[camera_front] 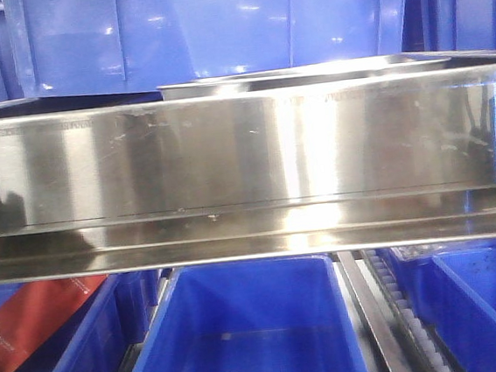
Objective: Stack silver trays without gaps
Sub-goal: 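Reach both grippers toward the rim of the stainless-steel tray on the shelf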
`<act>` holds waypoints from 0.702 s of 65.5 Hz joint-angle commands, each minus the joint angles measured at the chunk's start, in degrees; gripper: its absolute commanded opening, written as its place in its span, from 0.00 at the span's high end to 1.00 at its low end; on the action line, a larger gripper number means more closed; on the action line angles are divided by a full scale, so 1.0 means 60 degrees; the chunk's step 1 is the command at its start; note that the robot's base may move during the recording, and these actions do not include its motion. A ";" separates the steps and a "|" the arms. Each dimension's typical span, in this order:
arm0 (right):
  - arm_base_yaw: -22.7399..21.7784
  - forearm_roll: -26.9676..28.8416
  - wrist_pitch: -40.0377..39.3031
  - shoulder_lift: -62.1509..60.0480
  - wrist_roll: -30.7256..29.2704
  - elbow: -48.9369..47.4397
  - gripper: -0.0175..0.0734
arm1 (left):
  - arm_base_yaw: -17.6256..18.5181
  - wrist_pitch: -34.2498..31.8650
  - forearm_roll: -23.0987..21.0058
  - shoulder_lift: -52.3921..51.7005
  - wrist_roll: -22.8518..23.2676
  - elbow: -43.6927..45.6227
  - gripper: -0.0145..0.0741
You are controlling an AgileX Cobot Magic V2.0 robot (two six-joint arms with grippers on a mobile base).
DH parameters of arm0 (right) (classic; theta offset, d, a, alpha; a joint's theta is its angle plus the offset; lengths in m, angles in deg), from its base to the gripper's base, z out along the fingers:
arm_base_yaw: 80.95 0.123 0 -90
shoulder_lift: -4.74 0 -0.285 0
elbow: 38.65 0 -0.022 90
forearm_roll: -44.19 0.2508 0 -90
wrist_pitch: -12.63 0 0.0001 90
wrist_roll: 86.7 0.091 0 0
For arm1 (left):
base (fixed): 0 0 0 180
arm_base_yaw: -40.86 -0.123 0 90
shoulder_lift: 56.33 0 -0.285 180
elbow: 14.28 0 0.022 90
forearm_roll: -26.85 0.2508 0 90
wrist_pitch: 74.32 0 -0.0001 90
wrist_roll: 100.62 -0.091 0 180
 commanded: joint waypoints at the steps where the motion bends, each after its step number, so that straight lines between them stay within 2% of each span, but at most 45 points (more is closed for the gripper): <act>1: -0.0006 -0.0004 -0.0195 -0.0028 -0.0001 -0.0006 0.89 | -0.0043 -0.0132 -0.0053 -0.0033 0.0000 0.0035 0.84; 46: -0.0006 -0.0004 -0.0195 -0.0028 -0.0001 -0.0006 0.89 | -0.0043 -0.0132 -0.0053 -0.0033 0.0000 0.0035 0.84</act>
